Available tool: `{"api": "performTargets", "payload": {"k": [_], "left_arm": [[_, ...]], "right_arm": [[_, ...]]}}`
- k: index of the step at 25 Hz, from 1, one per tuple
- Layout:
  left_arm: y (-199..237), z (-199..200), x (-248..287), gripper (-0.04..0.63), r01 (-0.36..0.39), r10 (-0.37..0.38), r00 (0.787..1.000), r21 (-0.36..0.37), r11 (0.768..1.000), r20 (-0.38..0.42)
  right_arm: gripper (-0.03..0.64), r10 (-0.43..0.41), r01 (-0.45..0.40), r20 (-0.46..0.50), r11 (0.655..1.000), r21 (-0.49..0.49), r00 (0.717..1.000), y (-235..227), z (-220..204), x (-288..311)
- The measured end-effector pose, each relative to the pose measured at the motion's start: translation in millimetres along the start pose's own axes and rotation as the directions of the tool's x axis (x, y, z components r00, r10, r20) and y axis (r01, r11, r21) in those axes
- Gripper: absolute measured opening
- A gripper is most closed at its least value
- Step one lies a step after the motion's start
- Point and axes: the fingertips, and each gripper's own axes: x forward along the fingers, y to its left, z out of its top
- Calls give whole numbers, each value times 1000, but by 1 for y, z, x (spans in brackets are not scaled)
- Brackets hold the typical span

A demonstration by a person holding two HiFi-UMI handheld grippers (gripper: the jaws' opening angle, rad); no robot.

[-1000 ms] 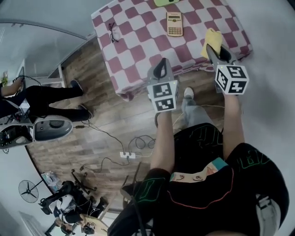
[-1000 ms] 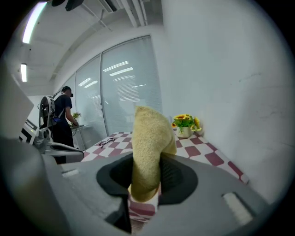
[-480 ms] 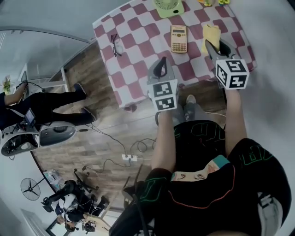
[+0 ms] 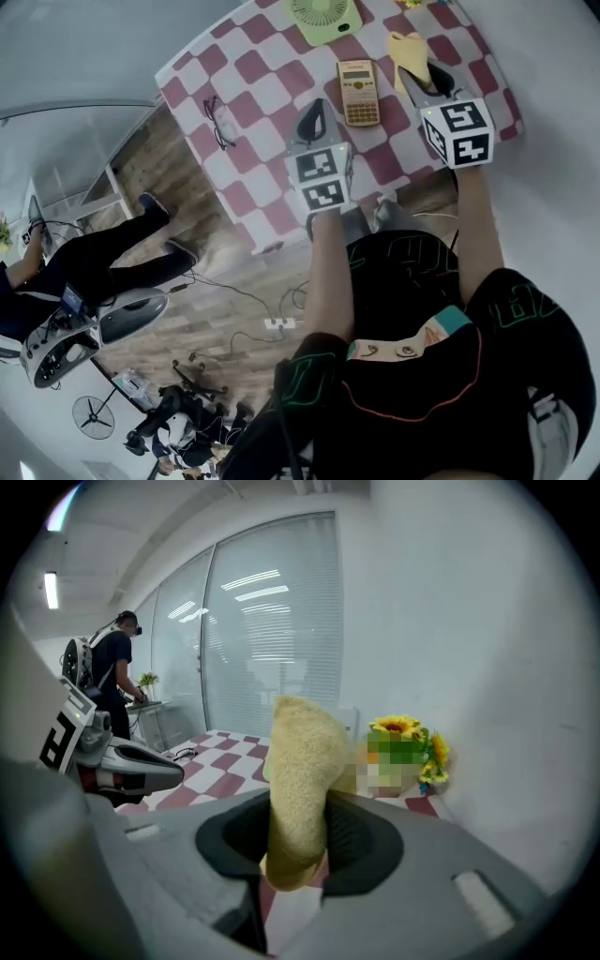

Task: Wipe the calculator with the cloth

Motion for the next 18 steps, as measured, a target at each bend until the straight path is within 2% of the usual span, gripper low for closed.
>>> {"api": "performTargets", "payload": {"k": [3, 6, 10, 12, 14, 18], "left_arm": [[5, -8, 17, 11, 30, -30, 999, -1, 1000, -43], [23, -23, 26, 11, 22, -24, 996, -23, 999, -86], [40, -27, 39, 11, 19, -21, 994, -22, 1000, -109], [36, -29, 45, 11, 37, -39, 991, -13, 999, -124], [30, -25, 51, 11, 62, -61, 991, 3, 998, -122], [21, -27, 57, 11, 94, -90, 986, 19, 995, -138]], "right_arm": [[132, 18, -19, -40, 999, -35, 999, 7, -2, 24], [133, 25, -30, -100, 998, -47, 995, 5, -17, 46], [133, 91, -117, -160, 979, -165, 983, 12, -18, 73], [133, 130, -178, -201, 953, -246, 971, 18, -19, 85], [133, 160, -241, -252, 912, -332, 954, 25, -20, 95], [133, 182, -350, -361, 801, -485, 915, 38, -28, 110]]}}
